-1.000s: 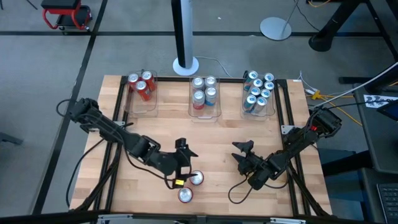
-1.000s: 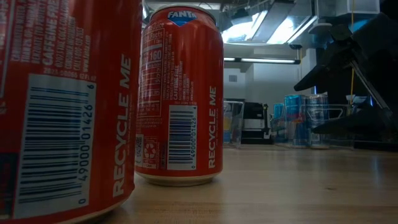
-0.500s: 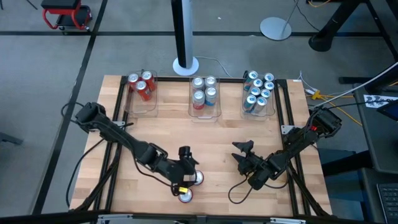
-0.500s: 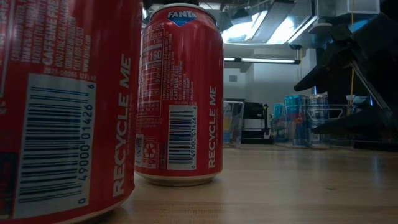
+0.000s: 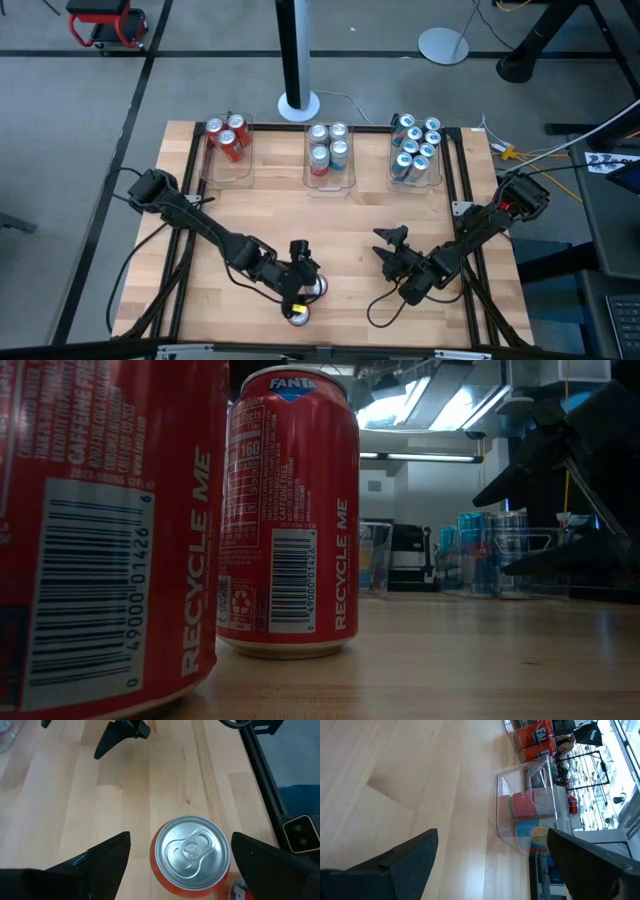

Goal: Sort soda cans
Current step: Put the red soda can into the top left transparent bin

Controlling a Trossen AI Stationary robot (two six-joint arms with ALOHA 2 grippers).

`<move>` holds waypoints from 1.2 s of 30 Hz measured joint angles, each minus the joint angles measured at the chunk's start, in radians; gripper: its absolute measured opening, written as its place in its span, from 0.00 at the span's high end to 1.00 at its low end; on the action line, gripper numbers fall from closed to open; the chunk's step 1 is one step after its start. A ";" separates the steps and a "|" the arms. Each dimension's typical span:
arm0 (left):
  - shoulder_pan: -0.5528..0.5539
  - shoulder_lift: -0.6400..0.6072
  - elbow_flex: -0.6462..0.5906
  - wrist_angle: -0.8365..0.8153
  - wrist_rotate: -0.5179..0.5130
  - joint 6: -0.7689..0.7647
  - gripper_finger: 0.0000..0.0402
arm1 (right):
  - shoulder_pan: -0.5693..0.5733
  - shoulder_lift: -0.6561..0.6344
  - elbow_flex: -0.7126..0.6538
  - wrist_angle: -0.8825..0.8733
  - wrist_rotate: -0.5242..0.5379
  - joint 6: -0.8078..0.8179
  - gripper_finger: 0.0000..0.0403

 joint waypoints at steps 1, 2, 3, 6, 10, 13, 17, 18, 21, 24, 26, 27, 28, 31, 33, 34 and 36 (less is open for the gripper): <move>0.000 0.000 0.000 0.000 0.005 0.000 0.16 | 0.000 0.000 0.000 0.000 0.000 0.000 0.07; 0.000 0.000 0.000 0.000 0.015 0.000 0.16 | 0.000 0.000 0.000 0.000 0.000 0.000 0.07; 0.000 0.000 0.000 0.000 0.024 -0.001 0.16 | 0.000 0.000 0.000 0.000 0.000 0.000 0.07; 0.000 0.002 -0.001 0.001 0.030 -0.001 0.16 | 0.000 0.000 0.000 0.000 0.000 0.000 0.07; 0.001 0.008 -0.024 0.001 0.032 -0.003 0.16 | 0.000 0.000 0.000 0.000 0.000 0.000 0.07; 0.003 0.010 -0.033 0.007 0.033 -0.007 0.16 | 0.000 0.000 0.000 0.000 0.000 0.000 0.07; 0.007 0.021 -0.034 0.008 0.043 -0.007 0.16 | 0.000 0.000 0.000 0.000 0.000 0.000 0.07; 0.008 0.024 -0.034 0.007 0.043 -0.006 0.16 | 0.000 0.000 0.000 0.000 0.000 0.000 0.07; 0.019 0.034 -0.034 0.013 0.045 0.008 0.16 | 0.000 0.000 0.000 0.000 0.000 0.000 0.07; 0.035 0.053 -0.034 0.022 0.045 0.021 0.16 | 0.000 0.000 0.000 0.000 0.000 0.000 0.07; 0.044 0.064 -0.034 0.028 0.044 0.034 0.16 | 0.000 0.000 0.000 0.000 0.000 0.000 0.07; 0.049 0.068 -0.035 0.037 0.041 0.037 0.16 | 0.000 0.000 0.000 0.000 0.000 0.000 0.07; 0.052 0.071 -0.035 0.045 0.041 0.043 0.16 | 0.000 0.000 0.000 0.000 0.000 0.000 0.07; 0.059 0.071 -0.035 0.063 0.041 0.049 0.16 | 0.000 0.000 0.000 -0.001 0.000 0.000 0.07; 0.063 0.071 -0.035 0.060 0.042 0.047 0.16 | 0.000 0.000 0.000 -0.002 0.000 0.000 0.07; 0.063 0.071 -0.035 0.057 0.042 0.046 0.16 | 0.000 0.000 0.000 -0.002 0.000 0.000 0.07; 0.063 0.071 -0.035 0.056 0.041 0.054 0.16 | 0.000 0.000 0.000 -0.002 0.000 0.000 0.07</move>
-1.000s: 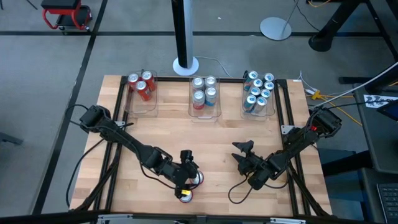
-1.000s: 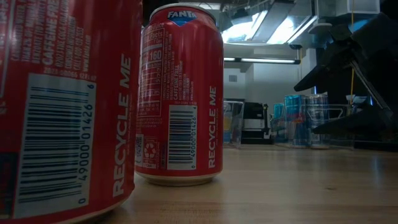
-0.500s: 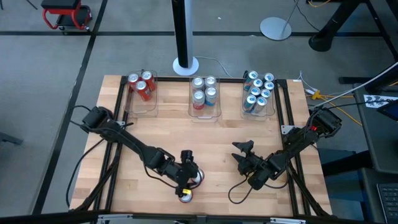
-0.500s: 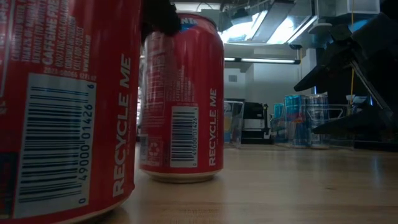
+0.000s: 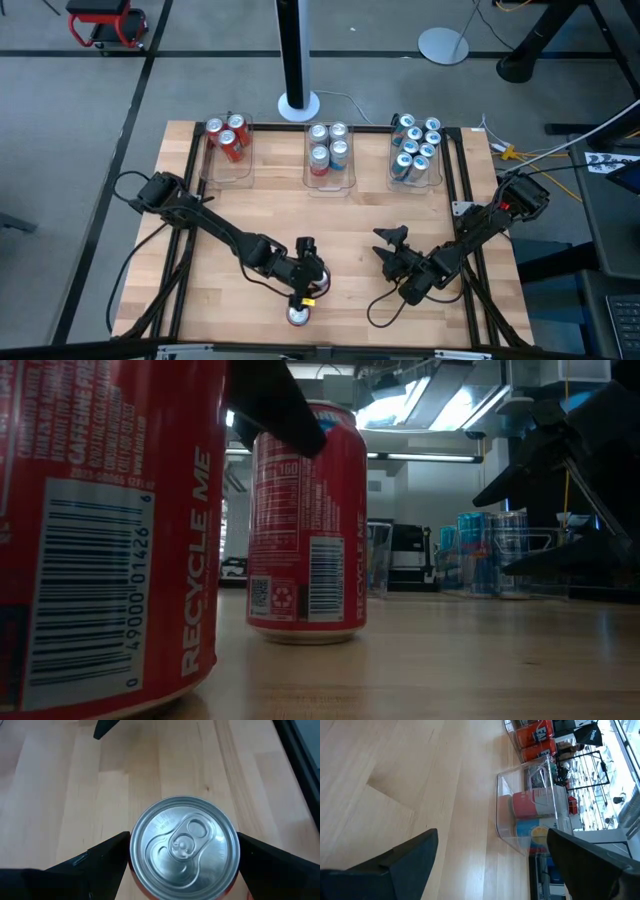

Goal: Sort soda cans
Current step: Put the red soda can into the top left transparent bin

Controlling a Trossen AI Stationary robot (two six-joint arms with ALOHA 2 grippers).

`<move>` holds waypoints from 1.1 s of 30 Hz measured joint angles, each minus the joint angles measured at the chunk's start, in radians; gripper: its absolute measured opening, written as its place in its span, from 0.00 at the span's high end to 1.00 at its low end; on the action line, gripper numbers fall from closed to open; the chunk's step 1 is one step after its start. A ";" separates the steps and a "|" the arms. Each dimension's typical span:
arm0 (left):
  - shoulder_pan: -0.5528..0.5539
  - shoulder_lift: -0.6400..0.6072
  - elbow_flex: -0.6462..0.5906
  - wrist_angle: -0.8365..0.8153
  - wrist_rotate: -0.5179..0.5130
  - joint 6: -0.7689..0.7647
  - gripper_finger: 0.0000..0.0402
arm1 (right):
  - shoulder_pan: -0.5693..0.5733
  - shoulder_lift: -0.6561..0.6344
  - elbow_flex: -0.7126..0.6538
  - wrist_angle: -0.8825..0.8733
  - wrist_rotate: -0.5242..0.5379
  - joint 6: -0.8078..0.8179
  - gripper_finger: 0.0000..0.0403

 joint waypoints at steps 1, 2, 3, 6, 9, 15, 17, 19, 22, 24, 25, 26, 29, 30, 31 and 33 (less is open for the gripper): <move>0.000 0.000 0.000 0.000 0.000 0.007 0.16 | 0.000 0.000 0.000 0.000 0.000 0.000 0.07; -0.001 0.000 0.000 0.000 0.000 0.007 0.16 | 0.000 0.000 0.000 0.000 0.000 0.000 0.07; -0.001 0.000 0.000 0.000 0.000 0.006 0.16 | 0.000 0.000 0.000 0.000 0.000 0.000 0.07; -0.001 0.000 0.000 0.001 0.000 0.002 0.16 | 0.000 0.000 0.000 0.000 0.000 0.000 0.07; 0.000 0.000 0.000 0.010 0.000 -0.001 0.16 | 0.000 0.000 0.000 0.000 0.000 0.000 0.07; 0.000 -0.002 -0.010 0.035 0.000 -0.004 0.17 | 0.000 0.000 0.000 0.000 0.000 0.000 0.07; 0.000 -0.003 -0.037 0.070 0.000 -0.004 0.17 | 0.000 0.000 0.000 0.000 0.000 0.000 0.07; 0.000 -0.003 -0.061 0.102 0.001 -0.004 0.17 | 0.000 0.000 0.000 0.000 0.000 0.000 0.07; 0.000 -0.003 -0.068 0.117 0.000 -0.010 0.18 | 0.000 0.000 0.000 0.000 0.000 0.000 0.07; 0.000 -0.003 -0.068 0.117 0.000 -0.011 0.21 | 0.000 0.000 0.000 0.000 0.000 0.000 0.07; 0.000 -0.003 -0.068 0.116 0.000 -0.011 0.23 | 0.000 0.000 0.000 0.000 0.000 0.000 0.07; 0.000 -0.003 -0.068 0.116 0.000 -0.012 0.25 | 0.000 0.000 0.000 0.000 0.002 0.000 0.07; 0.000 -0.003 -0.068 0.118 -0.009 -0.012 0.26 | 0.000 0.000 0.000 0.000 0.003 0.000 0.07; 0.000 -0.003 -0.068 0.119 -0.020 -0.012 0.26 | 0.000 0.000 0.000 0.000 0.003 0.000 0.07; 0.000 -0.003 -0.069 0.119 -0.025 -0.012 0.26 | 0.000 0.000 0.000 0.000 0.003 0.000 0.07; 0.001 -0.004 -0.069 0.118 -0.027 -0.012 0.26 | 0.000 0.000 0.000 0.000 0.003 0.000 0.07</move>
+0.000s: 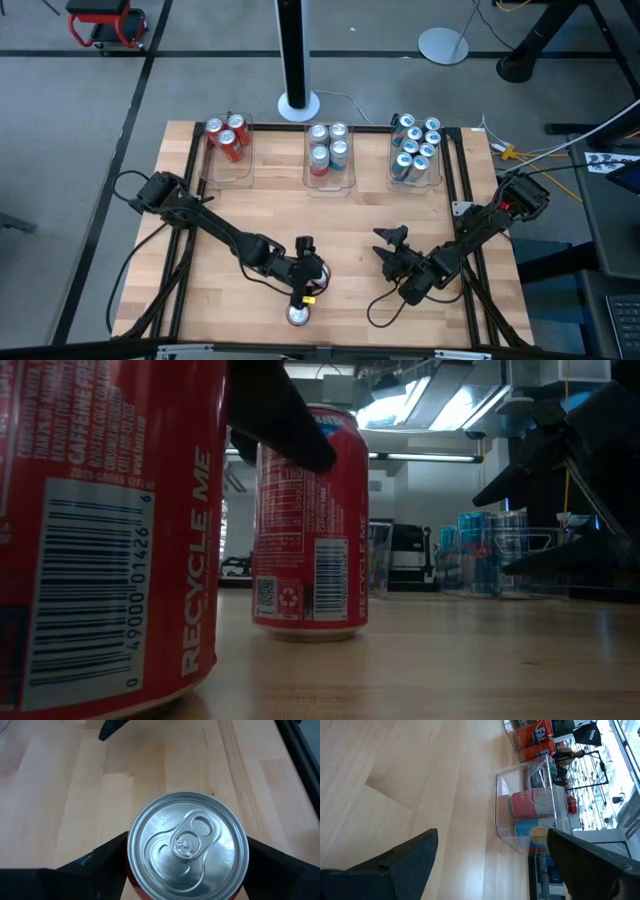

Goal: Sort soda cans
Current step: Put the red soda can into the top left transparent bin

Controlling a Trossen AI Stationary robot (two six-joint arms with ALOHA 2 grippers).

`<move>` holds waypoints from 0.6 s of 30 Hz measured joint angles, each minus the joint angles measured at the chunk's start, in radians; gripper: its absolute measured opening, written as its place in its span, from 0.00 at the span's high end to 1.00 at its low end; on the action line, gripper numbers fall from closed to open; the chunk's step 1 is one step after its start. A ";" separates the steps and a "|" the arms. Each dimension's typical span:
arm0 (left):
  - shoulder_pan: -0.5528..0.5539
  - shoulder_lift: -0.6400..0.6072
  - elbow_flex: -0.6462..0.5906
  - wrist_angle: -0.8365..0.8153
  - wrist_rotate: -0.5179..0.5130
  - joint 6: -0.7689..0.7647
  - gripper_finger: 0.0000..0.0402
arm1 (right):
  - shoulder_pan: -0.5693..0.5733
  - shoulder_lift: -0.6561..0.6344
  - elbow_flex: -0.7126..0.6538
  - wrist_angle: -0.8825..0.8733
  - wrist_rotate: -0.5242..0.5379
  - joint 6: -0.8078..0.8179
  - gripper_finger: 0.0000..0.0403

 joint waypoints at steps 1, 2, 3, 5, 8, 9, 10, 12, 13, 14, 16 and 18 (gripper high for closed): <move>0.000 -0.002 0.000 -0.001 -0.003 0.000 0.26 | 0.000 0.000 0.000 0.000 0.000 0.000 0.07; 0.000 -0.009 0.000 -0.009 -0.008 0.000 0.26 | 0.000 0.000 0.000 0.000 0.000 0.000 0.07; -0.001 -0.017 0.001 -0.026 -0.017 0.000 0.26 | 0.000 0.000 0.000 0.000 0.000 0.000 0.07; -0.001 -0.042 0.012 -0.063 -0.048 -0.001 0.26 | 0.000 0.000 0.000 0.000 0.000 0.000 0.07; -0.004 -0.098 0.029 -0.114 -0.114 -0.004 0.26 | 0.000 0.000 0.000 0.000 0.001 0.000 0.07; -0.005 -0.121 0.029 -0.139 -0.142 -0.006 0.26 | 0.000 0.000 0.000 -0.001 0.001 0.000 0.07; -0.006 -0.141 0.029 -0.163 -0.170 -0.012 0.26 | 0.000 0.000 0.000 0.000 0.001 0.000 0.07; -0.006 -0.185 0.029 -0.223 -0.230 -0.029 0.26 | 0.000 0.000 0.000 0.000 0.001 0.000 0.07; -0.006 -0.207 0.029 -0.258 -0.267 -0.037 0.26 | 0.000 0.000 0.000 -0.001 0.001 0.000 0.07; -0.006 -0.231 0.029 -0.295 -0.310 -0.050 0.26 | 0.000 0.000 0.000 0.000 0.001 0.000 0.07; -0.005 -0.277 0.029 -0.362 -0.389 -0.076 0.26 | 0.000 0.000 0.000 0.000 0.001 0.000 0.07; 0.001 -0.319 0.029 -0.439 -0.451 -0.110 0.26 | 0.000 0.000 0.000 0.000 0.001 0.000 0.07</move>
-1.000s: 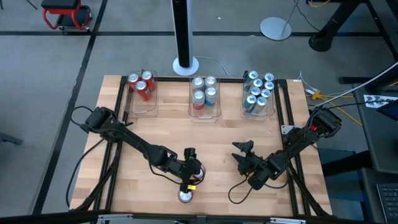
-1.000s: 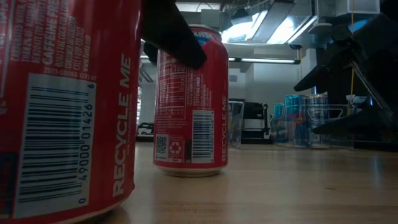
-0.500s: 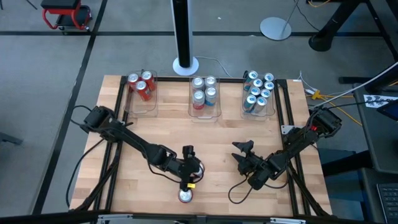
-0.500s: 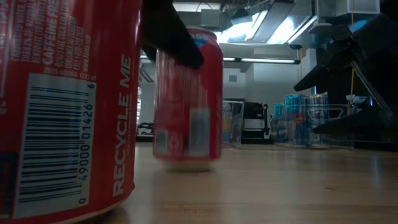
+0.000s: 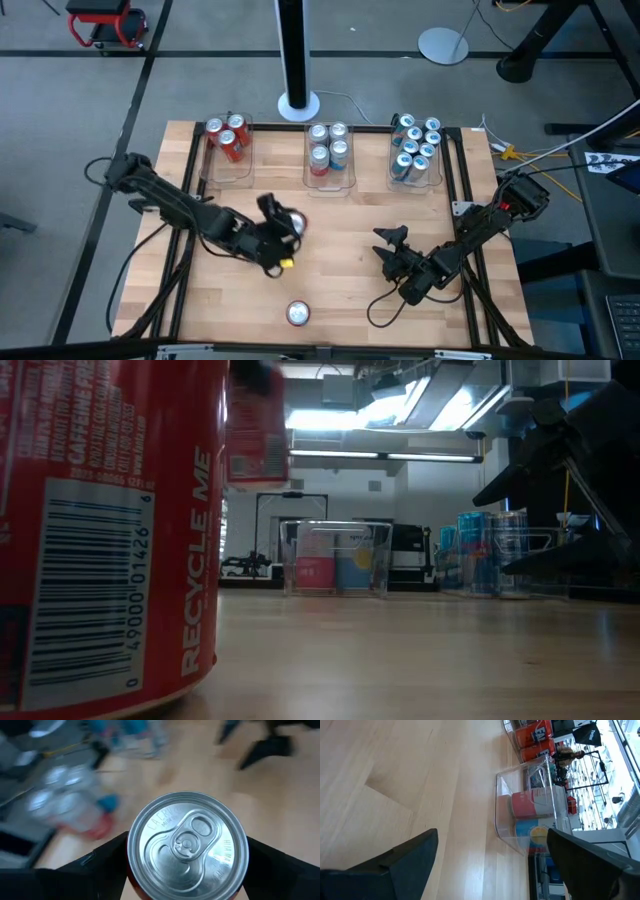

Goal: Sort soda cans
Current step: Put the red soda can into the top left transparent bin

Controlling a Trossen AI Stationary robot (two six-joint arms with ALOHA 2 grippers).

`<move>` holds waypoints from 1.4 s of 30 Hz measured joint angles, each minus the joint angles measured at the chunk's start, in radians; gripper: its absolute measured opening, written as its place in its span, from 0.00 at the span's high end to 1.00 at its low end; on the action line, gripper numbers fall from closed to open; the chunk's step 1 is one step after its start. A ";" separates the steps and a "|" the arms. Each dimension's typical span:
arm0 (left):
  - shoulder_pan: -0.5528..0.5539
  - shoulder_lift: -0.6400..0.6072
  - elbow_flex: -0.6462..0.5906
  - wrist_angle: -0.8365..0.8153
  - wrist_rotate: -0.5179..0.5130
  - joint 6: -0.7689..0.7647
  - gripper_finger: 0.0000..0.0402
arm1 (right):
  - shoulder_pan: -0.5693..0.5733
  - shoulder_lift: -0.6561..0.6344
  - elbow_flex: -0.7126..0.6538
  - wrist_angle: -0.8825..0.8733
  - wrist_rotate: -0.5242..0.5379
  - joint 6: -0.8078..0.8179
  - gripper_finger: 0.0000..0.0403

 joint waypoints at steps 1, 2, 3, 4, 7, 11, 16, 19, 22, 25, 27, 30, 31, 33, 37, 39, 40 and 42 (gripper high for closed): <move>0.004 -0.021 -0.004 -0.034 -0.027 -0.023 0.26 | 0.000 0.000 0.000 0.000 0.000 0.000 0.07; 0.010 -0.040 -0.006 -0.069 -0.050 -0.041 0.26 | 0.000 0.000 0.000 0.001 0.000 0.000 0.07; 0.017 -0.060 -0.006 -0.111 -0.073 -0.063 0.26 | 0.000 0.000 0.000 0.001 0.000 0.000 0.07; 0.024 -0.081 -0.006 -0.154 -0.099 -0.089 0.26 | 0.000 0.000 0.000 0.001 0.000 0.000 0.07; 0.052 -0.137 -0.006 -0.305 -0.186 -0.187 0.26 | 0.000 0.000 0.000 0.001 0.000 0.000 0.07; 0.108 -0.193 -0.006 -0.532 -0.278 -0.368 0.26 | 0.000 0.000 0.000 0.002 0.000 0.000 0.07; 0.219 -0.243 -0.009 -0.735 -0.307 -0.556 0.26 | 0.000 0.000 0.000 0.002 0.000 0.000 0.07; 0.298 -0.271 -0.036 -0.746 -0.298 -0.581 0.26 | 0.000 0.000 0.000 0.002 0.001 0.000 0.07; 0.388 -0.296 -0.087 -0.710 -0.239 -0.564 0.26 | 0.000 0.000 0.000 0.002 0.001 0.000 0.07; 0.477 -0.327 -0.161 -0.629 -0.171 -0.483 0.26 | 0.000 0.000 0.000 0.001 0.001 0.000 0.07; 0.539 -0.350 -0.207 -0.568 -0.135 -0.427 0.26 | 0.000 0.000 0.000 0.001 0.001 0.000 0.07; 0.618 -0.390 -0.268 -0.464 -0.117 -0.348 0.26 | 0.000 0.000 0.000 0.001 0.001 0.000 0.07; 0.643 -0.404 -0.284 -0.423 -0.111 -0.319 0.26 | 0.000 0.000 0.000 0.001 0.001 0.000 0.07; 0.691 -0.427 -0.314 -0.339 -0.068 -0.265 0.26 | 0.000 0.000 0.000 -0.001 0.001 0.000 0.07; 0.767 -0.452 -0.380 -0.234 0.031 -0.205 0.26 | 0.000 0.000 0.000 -0.002 0.001 0.000 0.07; 0.793 -0.454 -0.407 -0.215 0.034 -0.204 0.26 | 0.000 0.000 0.000 -0.002 0.001 0.000 0.07; 0.805 -0.455 -0.420 -0.202 0.033 -0.205 0.26 | 0.000 0.000 0.000 -0.002 0.001 0.000 0.07; 0.825 -0.455 -0.449 -0.175 0.039 -0.205 0.26 | 0.000 0.000 0.000 -0.002 0.001 0.000 0.07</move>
